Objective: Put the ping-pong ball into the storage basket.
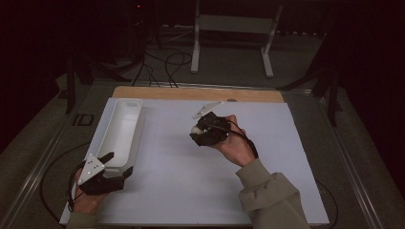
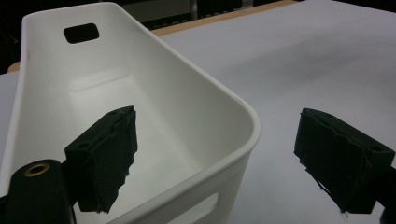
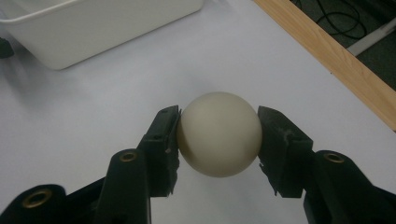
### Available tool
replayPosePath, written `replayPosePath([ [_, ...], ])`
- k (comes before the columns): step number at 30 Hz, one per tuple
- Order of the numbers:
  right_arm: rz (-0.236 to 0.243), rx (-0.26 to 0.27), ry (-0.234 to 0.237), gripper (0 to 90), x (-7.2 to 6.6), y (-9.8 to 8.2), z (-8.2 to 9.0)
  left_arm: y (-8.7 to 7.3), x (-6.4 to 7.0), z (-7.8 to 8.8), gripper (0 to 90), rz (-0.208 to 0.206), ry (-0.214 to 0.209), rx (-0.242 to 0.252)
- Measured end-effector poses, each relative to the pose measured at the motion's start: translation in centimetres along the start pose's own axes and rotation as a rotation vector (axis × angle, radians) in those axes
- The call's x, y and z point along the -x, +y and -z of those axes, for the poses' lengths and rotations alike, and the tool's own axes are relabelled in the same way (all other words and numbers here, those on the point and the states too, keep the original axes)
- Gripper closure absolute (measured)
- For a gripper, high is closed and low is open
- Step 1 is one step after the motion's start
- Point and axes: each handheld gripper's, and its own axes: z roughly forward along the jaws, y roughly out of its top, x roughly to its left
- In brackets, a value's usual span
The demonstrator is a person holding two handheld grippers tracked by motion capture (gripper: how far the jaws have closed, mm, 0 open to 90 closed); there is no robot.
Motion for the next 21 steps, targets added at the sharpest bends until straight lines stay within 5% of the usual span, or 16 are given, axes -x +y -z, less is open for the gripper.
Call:
replayPosePath([
  [21, 0.007, 0.005, 0.013, 50.4, -0.7, 1.3, -0.7, 0.0, 0.1, -0.1, 8.4, -0.005, -0.017, 0.000],
])
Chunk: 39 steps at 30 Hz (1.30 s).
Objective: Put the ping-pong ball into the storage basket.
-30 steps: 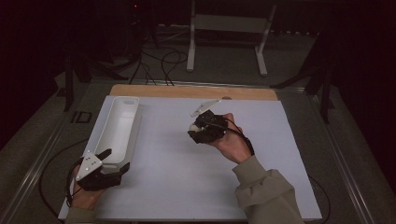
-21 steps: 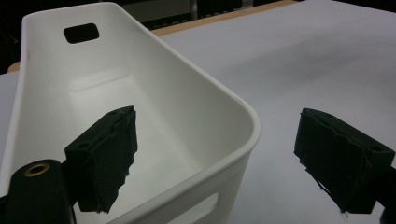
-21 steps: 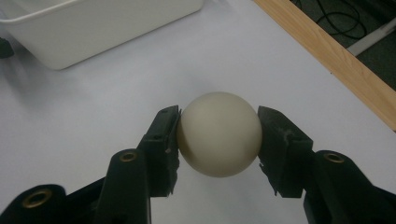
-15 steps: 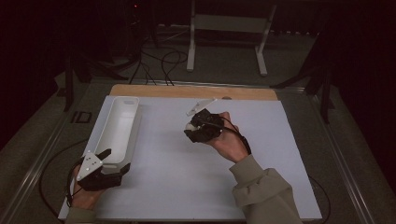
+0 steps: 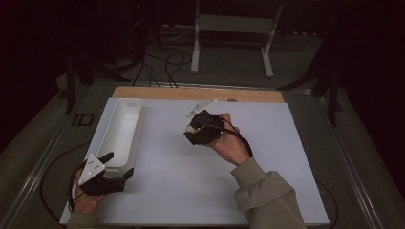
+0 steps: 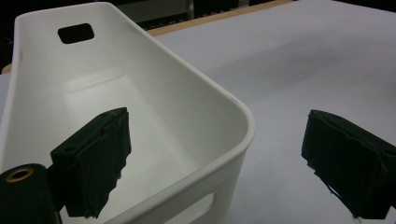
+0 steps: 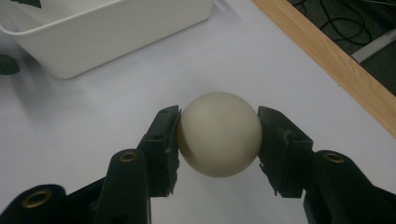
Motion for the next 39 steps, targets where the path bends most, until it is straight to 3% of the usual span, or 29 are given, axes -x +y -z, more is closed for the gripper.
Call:
replayPosePath([
  [39, 0.018, 0.018, 0.034, 50.4, -0.6, 2.0, -1.7, 0.0, 0.0, -0.1, 4.6, -0.003, -0.015, 0.002],
])
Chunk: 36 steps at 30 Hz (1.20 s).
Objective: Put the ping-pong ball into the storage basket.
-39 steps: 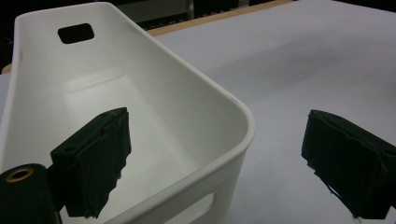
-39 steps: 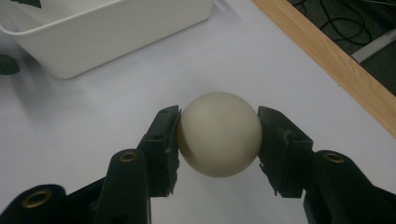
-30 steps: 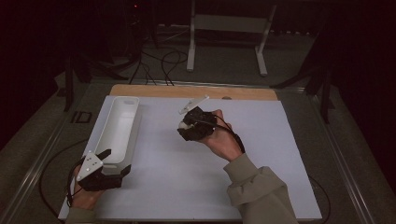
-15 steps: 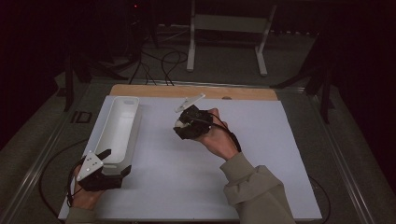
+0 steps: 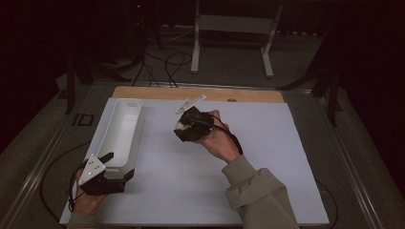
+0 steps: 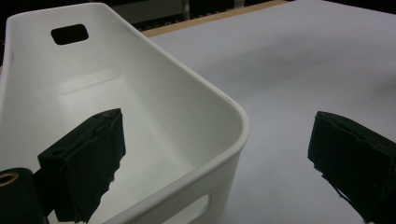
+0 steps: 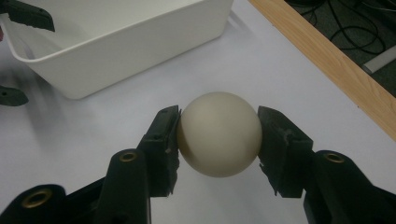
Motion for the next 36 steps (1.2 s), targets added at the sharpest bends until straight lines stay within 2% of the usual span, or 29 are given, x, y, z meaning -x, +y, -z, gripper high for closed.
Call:
replayPosePath([
  [13, -0.002, 0.005, 0.011, 50.4, -0.3, 0.5, -0.6, 0.0, 0.0, -0.1, 3.9, -0.002, -0.002, 0.002],
  [34, 0.032, 0.015, 0.025, 50.4, -1.5, 2.5, -1.9, 0.0, 0.0, -0.1, 3.5, 0.002, -0.009, 0.008],
  [36, 0.023, 0.016, 0.027, 50.4, -1.6, 2.7, -2.0, 0.0, 0.0, -0.1, 3.4, 0.000, -0.010, 0.007],
])
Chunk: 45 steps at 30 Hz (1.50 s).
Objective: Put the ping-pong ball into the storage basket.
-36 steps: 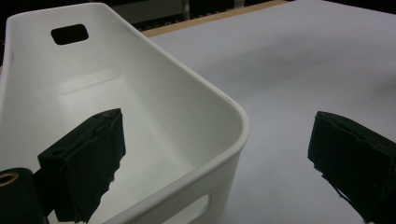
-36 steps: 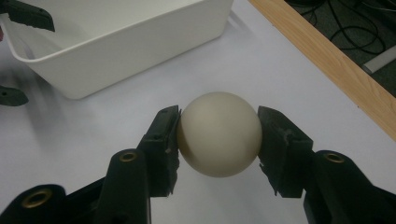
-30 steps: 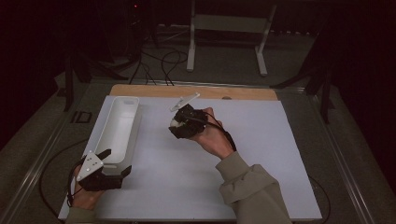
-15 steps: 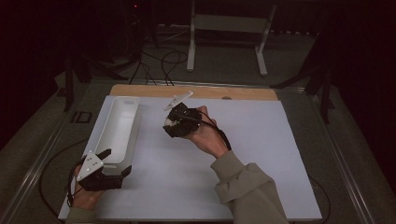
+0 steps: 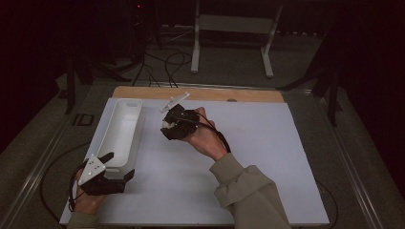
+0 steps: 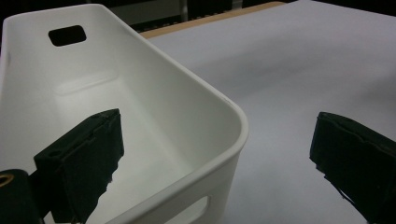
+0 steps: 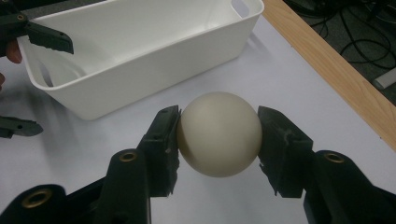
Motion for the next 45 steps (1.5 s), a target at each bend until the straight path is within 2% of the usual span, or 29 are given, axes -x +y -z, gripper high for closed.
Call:
replayPosePath([
  [22, 0.022, 0.010, 0.018, 50.4, -0.7, 1.7, -1.4, 0.0, 0.0, 0.0, 3.4, -0.002, 0.000, 0.002],
  [37, 0.003, 0.011, 0.026, 50.4, -0.4, 2.1, -2.5, -0.1, 0.0, 0.0, 3.4, 0.001, -0.003, 0.007],
  [45, 0.007, 0.021, 0.030, 50.4, -0.6, 3.1, -2.7, -0.1, 0.0, 0.0, 3.4, 0.002, -0.004, 0.009],
])
